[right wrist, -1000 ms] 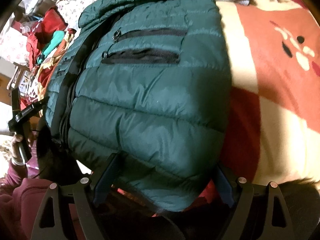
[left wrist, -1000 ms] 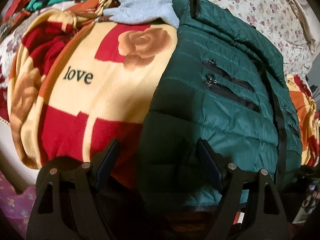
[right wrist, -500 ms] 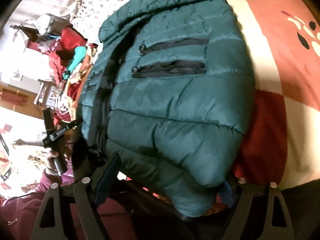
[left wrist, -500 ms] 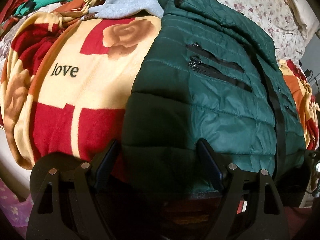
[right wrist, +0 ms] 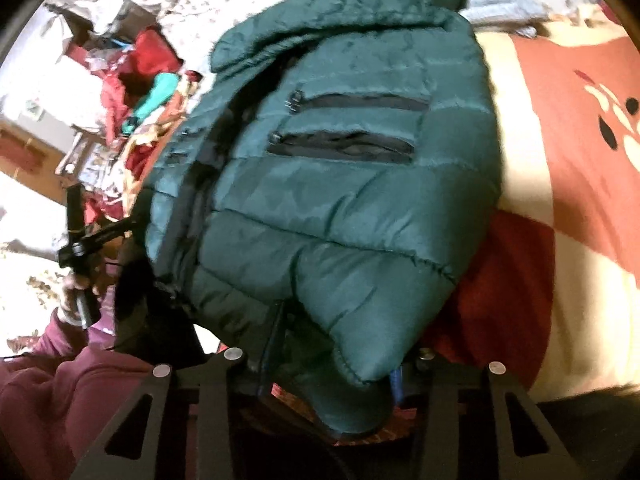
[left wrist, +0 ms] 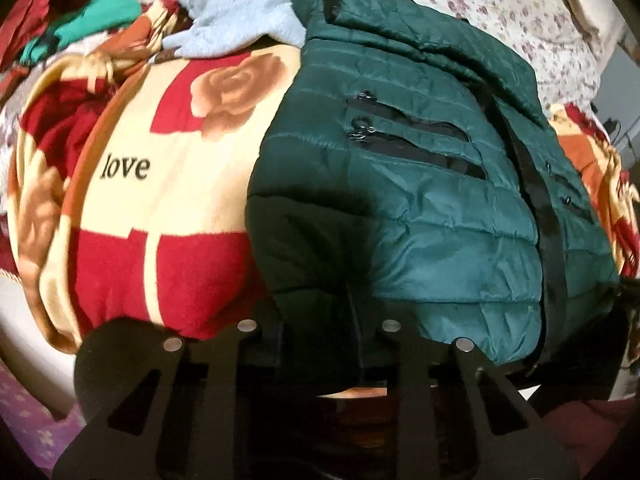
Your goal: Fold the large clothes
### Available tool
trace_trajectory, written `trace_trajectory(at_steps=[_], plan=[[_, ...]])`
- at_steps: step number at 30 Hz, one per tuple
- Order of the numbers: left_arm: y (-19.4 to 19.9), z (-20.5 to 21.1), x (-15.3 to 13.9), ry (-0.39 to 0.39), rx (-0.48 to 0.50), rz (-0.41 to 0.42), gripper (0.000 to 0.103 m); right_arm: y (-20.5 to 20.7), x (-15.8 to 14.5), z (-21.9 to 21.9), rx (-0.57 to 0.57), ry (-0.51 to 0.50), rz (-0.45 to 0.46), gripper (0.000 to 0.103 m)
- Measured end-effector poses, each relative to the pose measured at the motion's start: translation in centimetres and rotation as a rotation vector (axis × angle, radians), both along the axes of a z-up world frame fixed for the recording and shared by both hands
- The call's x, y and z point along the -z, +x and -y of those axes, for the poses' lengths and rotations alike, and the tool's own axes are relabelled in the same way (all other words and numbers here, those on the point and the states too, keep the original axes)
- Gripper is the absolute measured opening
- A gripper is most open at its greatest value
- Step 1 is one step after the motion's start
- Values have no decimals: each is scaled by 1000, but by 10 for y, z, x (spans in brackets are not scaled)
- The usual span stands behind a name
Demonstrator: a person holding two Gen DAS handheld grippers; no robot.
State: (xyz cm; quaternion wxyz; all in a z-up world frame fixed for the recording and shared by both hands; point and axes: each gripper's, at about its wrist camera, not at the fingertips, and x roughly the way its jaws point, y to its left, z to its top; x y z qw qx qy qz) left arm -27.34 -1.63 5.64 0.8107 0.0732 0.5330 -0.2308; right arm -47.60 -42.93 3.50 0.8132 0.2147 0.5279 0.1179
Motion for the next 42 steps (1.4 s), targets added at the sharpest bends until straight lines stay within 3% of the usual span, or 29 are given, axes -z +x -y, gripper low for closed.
trace_trajectory(at_steps=[3, 5, 6, 8, 9, 11, 13, 20, 28, 42], plan=[[1, 1, 3, 7, 2, 4, 25, 4, 6, -4, -4, 0, 13, 49], [2, 0, 6, 2, -11, 1, 33, 5, 12, -10, -10, 5, 20, 55], [3, -1, 7, -2, -20, -1, 41, 5, 13, -12, -12, -3, 23, 55], [3, -1, 8, -12, -32, -6, 42, 5, 13, -13, -3, -12, 28, 51], [2, -1, 7, -8, -33, -3, 41, 5, 10, -12, 5, -21, 32, 41], [0, 0, 0, -2, -27, 18, 23, 3, 1, -12, 5, -51, 54, 29], [-1, 0, -10, -9, -28, 41, 11, 1, -12, -10, -3, -56, 82, 26], [6, 1, -76, -131, -49, 181, 10, 0, -72, 5, 46, 2, 272, 25], [47, 18, -116, -221, -121, 253, 10, 34, -106, 26, 151, -36, 389, 25], [110, 74, -137, -156, -189, 385, 10, 106, -127, 77, 255, -83, 435, 24]])
